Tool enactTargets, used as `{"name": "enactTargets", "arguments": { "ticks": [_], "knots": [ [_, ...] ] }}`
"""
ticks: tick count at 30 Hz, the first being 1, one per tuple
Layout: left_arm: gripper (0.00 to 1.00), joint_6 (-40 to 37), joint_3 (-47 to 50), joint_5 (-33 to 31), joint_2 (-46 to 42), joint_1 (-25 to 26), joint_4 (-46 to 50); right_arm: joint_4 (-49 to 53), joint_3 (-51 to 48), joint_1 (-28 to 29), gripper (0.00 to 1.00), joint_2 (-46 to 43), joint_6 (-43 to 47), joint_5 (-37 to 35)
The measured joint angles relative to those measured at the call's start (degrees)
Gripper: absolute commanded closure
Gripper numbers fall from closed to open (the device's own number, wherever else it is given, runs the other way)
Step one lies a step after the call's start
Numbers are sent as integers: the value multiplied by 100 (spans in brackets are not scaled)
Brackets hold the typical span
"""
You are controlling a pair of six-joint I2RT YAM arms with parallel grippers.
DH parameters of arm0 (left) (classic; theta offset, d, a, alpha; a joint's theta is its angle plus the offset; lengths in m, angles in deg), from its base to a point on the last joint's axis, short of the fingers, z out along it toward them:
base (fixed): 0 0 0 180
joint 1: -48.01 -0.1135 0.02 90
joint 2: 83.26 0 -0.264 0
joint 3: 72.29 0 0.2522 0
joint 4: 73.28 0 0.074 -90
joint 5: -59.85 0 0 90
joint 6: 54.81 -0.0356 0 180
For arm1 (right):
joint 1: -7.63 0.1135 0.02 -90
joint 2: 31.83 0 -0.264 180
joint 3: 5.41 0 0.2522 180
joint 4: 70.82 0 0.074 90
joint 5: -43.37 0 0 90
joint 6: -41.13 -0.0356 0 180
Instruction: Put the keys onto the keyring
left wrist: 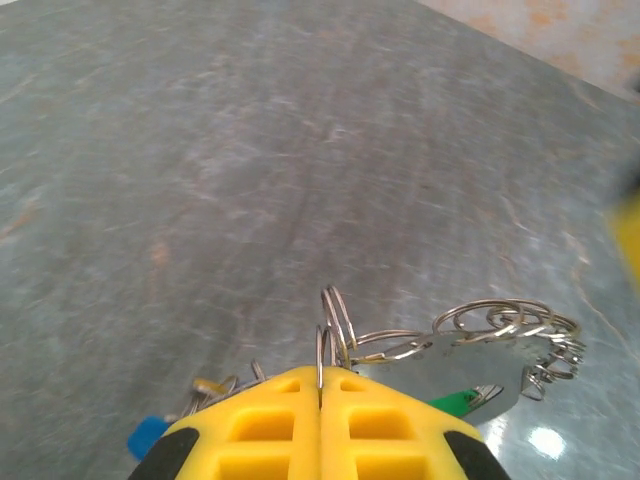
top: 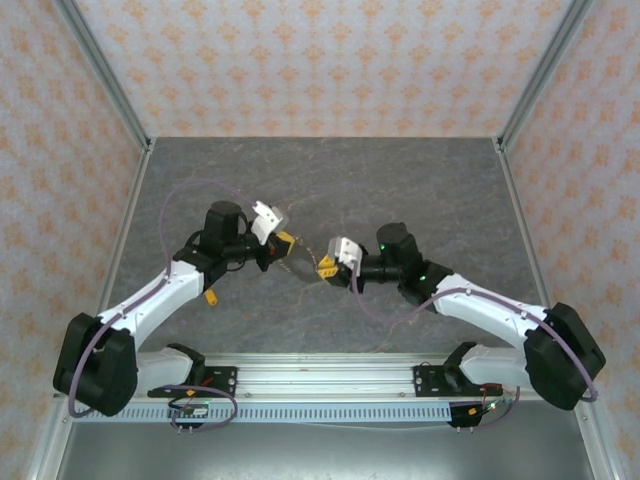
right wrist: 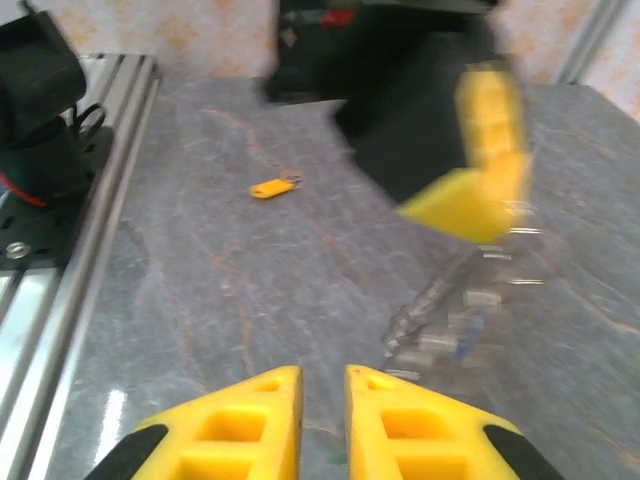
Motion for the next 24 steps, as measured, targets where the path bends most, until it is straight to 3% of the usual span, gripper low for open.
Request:
{"name": "enactTargets", "arguments": {
  "ticks": [4, 11, 18, 24],
  "knots": [
    [100, 289, -446, -203, 476, -304, -116, -214, 4, 835, 84, 341, -7, -258],
    [100, 654, -1250, -424, 1095, -702, -254, -763, 909, 1812, 84, 2490, -256, -796],
    [100, 699, -1832, -496, 1307, -1036, -216, -1370, 2680, 2050, 84, 4640, -717, -1176],
    [100, 691, -2024, -693, 1307, -1224, 37, -1139, 4179, 2111, 84, 5803, -1152, -1460]
  ]
}}
